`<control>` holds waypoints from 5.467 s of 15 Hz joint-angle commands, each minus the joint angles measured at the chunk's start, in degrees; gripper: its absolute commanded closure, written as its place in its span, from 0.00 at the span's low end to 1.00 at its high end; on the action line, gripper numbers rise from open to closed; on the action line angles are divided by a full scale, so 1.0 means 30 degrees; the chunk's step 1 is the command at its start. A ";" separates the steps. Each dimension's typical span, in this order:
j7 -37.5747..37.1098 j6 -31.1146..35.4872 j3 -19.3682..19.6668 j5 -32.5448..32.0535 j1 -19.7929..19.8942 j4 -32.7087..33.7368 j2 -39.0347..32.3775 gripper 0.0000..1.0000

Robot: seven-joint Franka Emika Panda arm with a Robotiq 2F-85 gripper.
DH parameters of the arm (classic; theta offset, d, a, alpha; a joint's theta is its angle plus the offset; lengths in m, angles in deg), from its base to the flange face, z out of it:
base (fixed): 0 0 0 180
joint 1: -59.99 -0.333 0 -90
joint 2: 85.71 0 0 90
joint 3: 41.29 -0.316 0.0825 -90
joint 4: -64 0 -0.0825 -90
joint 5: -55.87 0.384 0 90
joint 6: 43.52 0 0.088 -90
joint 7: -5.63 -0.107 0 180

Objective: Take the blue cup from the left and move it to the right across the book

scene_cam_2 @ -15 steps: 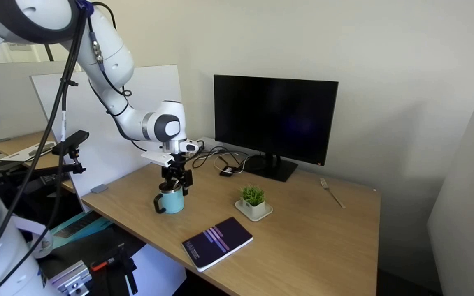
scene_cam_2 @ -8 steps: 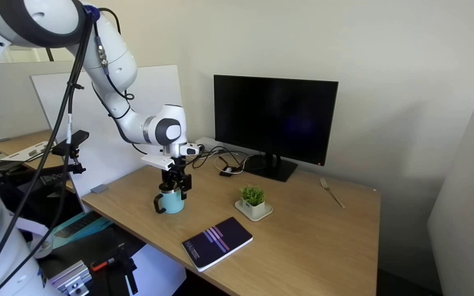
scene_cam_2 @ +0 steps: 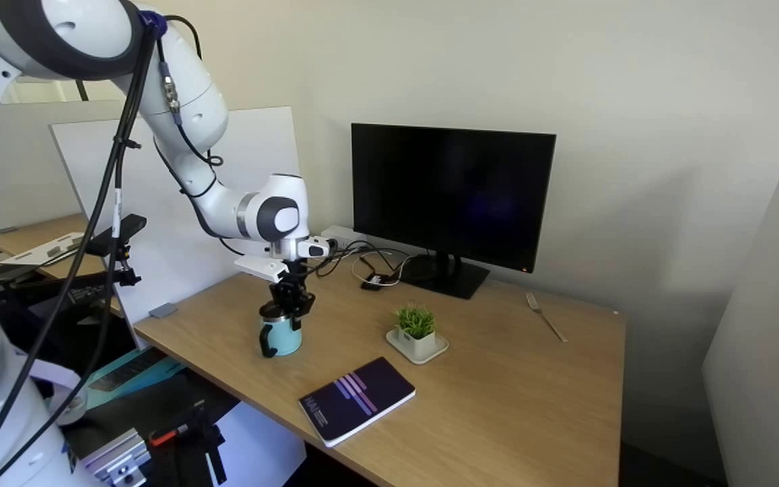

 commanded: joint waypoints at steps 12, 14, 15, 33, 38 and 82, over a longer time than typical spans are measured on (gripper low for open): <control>0.8845 -0.1298 0.1348 0.3985 0.4535 0.0256 0.4145 0.98; 1.0794 -0.1894 0.2020 0.4975 0.5462 0.0381 0.4782 0.98; 1.1419 -0.2375 0.2409 0.5216 0.5826 0.0481 0.5129 0.98; 0.3676 -0.3166 0.5714 0.2923 0.7615 0.6580 -0.0011 0.98; 0.2937 -0.3266 0.5805 0.3702 0.7830 0.8014 -0.1387 0.98; 0.2374 -0.2610 0.6316 0.5220 0.8188 0.2660 0.2775 0.00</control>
